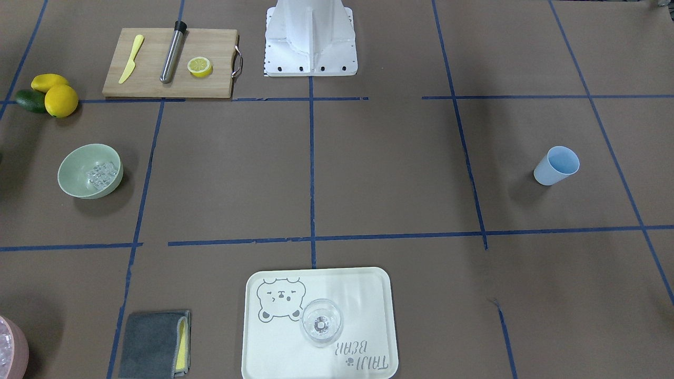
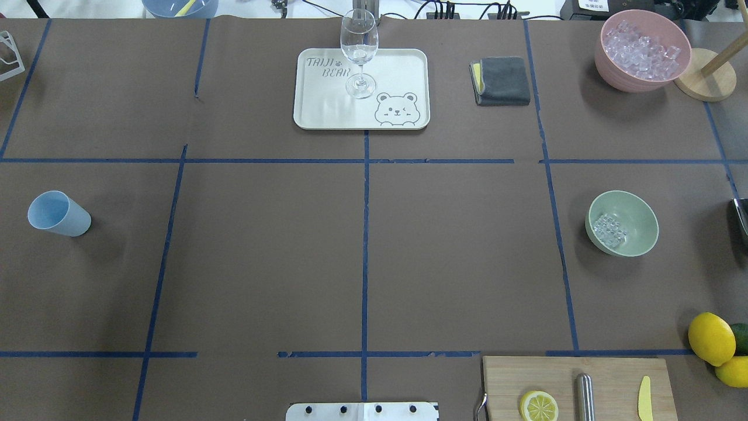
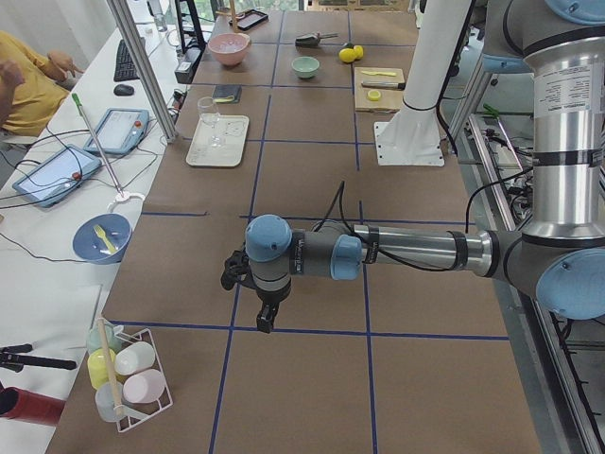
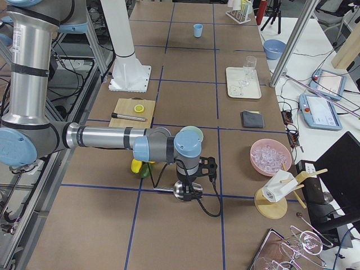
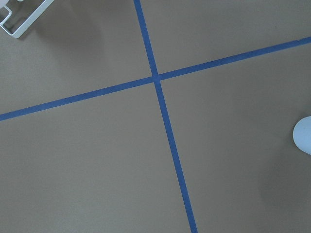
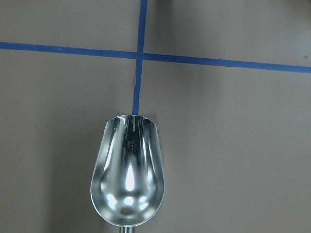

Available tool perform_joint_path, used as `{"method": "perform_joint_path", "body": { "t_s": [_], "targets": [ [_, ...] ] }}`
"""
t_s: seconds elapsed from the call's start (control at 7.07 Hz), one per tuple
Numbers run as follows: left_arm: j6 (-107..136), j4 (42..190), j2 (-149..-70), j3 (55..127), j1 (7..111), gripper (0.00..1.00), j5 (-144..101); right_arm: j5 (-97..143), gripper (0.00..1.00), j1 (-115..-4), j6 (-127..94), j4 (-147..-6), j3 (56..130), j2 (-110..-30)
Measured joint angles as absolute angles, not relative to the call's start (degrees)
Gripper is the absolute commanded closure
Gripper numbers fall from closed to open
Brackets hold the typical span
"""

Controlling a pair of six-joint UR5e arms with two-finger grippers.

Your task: Pour ice into bowl

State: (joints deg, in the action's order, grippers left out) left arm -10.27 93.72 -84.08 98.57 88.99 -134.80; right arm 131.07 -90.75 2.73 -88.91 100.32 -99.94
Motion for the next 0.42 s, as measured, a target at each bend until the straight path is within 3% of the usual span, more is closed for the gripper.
{"method": "perform_joint_path", "body": {
  "t_s": [0.42],
  "targets": [
    [-10.27, 95.28, -83.8, 97.95, 88.96, 0.0, -134.76, 130.99, 0.0, -90.73, 2.84, -88.96, 100.18, -100.07]
  ]
}}
